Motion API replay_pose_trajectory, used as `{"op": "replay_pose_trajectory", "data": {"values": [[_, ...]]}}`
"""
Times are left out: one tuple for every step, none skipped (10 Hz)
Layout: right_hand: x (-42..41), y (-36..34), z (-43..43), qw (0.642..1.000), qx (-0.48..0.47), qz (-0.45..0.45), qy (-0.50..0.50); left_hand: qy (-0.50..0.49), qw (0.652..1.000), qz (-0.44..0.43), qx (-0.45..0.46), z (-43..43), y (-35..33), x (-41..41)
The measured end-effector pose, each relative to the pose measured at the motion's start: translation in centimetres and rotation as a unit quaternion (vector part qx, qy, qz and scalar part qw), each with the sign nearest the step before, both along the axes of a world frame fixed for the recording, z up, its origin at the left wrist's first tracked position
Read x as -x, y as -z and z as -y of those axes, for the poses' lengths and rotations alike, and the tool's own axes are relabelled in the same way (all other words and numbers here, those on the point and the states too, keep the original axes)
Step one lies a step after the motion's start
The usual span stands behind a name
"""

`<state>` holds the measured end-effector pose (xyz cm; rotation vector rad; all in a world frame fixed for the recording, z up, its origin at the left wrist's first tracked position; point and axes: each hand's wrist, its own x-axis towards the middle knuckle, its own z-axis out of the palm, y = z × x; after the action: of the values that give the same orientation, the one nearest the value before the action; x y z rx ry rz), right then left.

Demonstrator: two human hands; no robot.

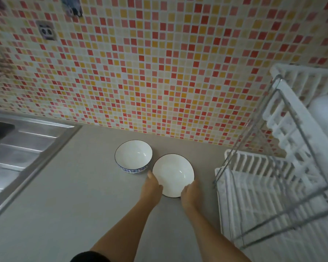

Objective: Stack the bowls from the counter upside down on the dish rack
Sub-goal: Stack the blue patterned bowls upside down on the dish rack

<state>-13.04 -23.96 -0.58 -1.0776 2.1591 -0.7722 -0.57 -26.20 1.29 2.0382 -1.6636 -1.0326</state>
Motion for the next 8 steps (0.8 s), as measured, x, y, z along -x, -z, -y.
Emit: {"op": "replay_pose_trajectory", "data": {"values": [[-1.0, -0.1, -4.6, 0.998, 0.048, 0.032, -0.008, -0.019, 0.999, -0.016, 0.025, -4.2, -1.0, -1.6], [-2.1, -0.9, -7.3, 0.994, 0.091, 0.051, -0.006, -0.054, 0.996, -0.059, 0.044, -7.8, -2.2, -2.6], [-3.5, -3.0, -11.9, 0.982, 0.177, 0.055, -0.027, -0.078, 0.983, -0.121, 0.109, -12.5, -4.5, -3.8], [-3.9, -5.3, -13.4, 0.971, 0.231, 0.04, -0.049, -0.109, 0.966, -0.168, 0.165, -14.4, -6.9, -4.6], [-4.1, -9.8, -15.4, 0.946, 0.313, 0.028, -0.084, -0.115, 0.933, -0.197, 0.277, -16.6, -11.1, -5.1], [-4.1, -13.7, -16.4, 0.922, 0.369, 0.038, -0.106, -0.113, 0.905, -0.243, 0.331, -18.2, -14.7, -4.8], [-4.4, -20.1, -18.4, 0.889, 0.437, 0.07, -0.114, -0.137, 0.857, -0.314, 0.384, -20.5, -20.9, -3.8], [-4.4, -23.9, -20.3, 0.853, 0.493, 0.124, -0.115, -0.148, 0.811, -0.383, 0.416, -21.3, -24.3, -3.4]]}}
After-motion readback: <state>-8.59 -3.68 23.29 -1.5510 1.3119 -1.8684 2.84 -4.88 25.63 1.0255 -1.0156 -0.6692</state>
